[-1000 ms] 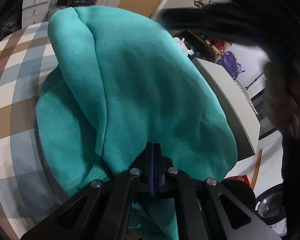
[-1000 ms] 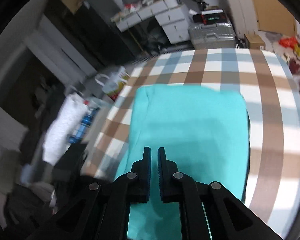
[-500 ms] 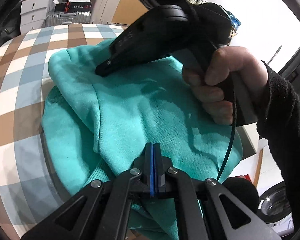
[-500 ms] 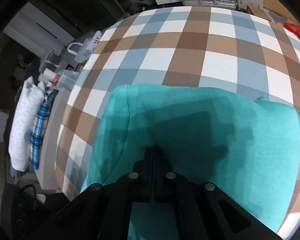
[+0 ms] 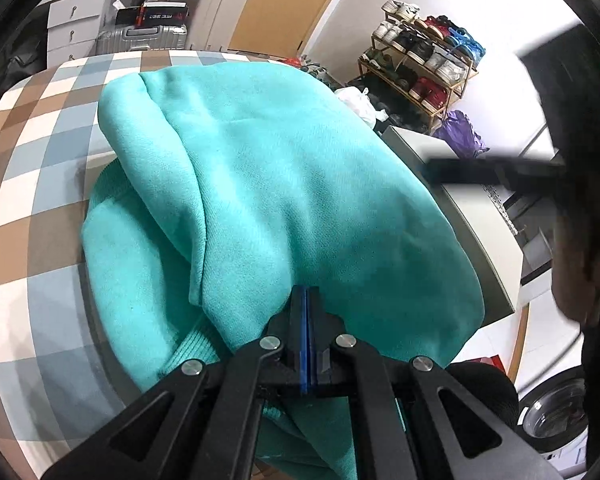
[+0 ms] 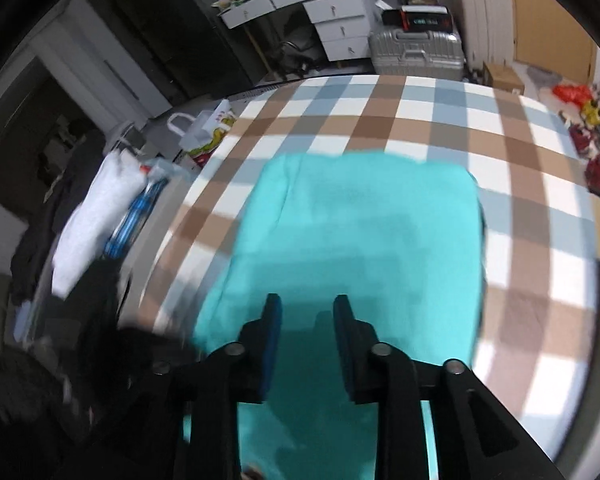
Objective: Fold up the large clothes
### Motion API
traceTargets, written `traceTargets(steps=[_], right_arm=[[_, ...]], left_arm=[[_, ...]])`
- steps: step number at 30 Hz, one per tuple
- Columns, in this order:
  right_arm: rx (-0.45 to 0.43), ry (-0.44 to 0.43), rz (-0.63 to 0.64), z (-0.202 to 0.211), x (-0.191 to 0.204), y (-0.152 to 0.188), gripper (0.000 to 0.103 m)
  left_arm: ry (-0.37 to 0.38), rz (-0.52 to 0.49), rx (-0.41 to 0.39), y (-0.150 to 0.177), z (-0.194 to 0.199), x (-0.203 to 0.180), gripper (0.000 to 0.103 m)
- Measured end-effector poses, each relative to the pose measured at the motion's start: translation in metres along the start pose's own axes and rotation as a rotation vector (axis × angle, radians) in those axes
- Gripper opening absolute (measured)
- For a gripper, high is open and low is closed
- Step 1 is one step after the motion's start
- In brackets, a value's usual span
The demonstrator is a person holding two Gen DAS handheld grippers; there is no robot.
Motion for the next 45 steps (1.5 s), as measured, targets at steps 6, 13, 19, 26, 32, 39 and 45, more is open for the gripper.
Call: traceTargets(steps=[6, 13, 19, 26, 32, 39, 45], right_arm=[[-0.046, 0.14, 0.01, -0.007, -0.024, 0.055, 0.041], [-0.143, 0.024, -0.129, -0.011, -0.042, 0.054, 0.042], [-0.148, -0.183, -0.241, -0.005, -0.055, 0.056, 0.042], [-0.076, -0.31, -0.237, 0.026, -0.069, 0.059, 0.027], [0.123, -0.285, -0.184, -0.006, -0.064, 0.083, 0.026], [0.121, -0.433, -0.324, -0.045, -0.066, 0.081, 0.006], [0.022, -0.363, -0.265, -0.059, -0.034, 0.072, 0.005]], left_arm=[[0.009, 0.051, 0.006, -0.001, 0.001, 0.003, 0.0], [0.009, 0.004, 0.04, 0.008, 0.014, -0.037, 0.001], [-0.01, 0.08, 0.072, 0.025, -0.01, -0.015, 0.0], [-0.052, 0.033, 0.064, 0.023, -0.004, -0.018, 0.0], [-0.045, 0.015, 0.112, 0.019, -0.005, -0.014, 0.0], [-0.226, -0.056, 0.132, -0.002, 0.0, 0.008, 0.0], [-0.32, -0.031, 0.153, -0.013, 0.018, 0.027, 0.0]])
Point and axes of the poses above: each gripper's, at about its wrist camera, not at the fingertips, and z roughly against the way its jaws point, x to its left, y to its underside, the point moved 5 cm from there along -z, roughly the way its jaws point, and after that the axes turned 6 degrees about -y, right-handed, at the moved point
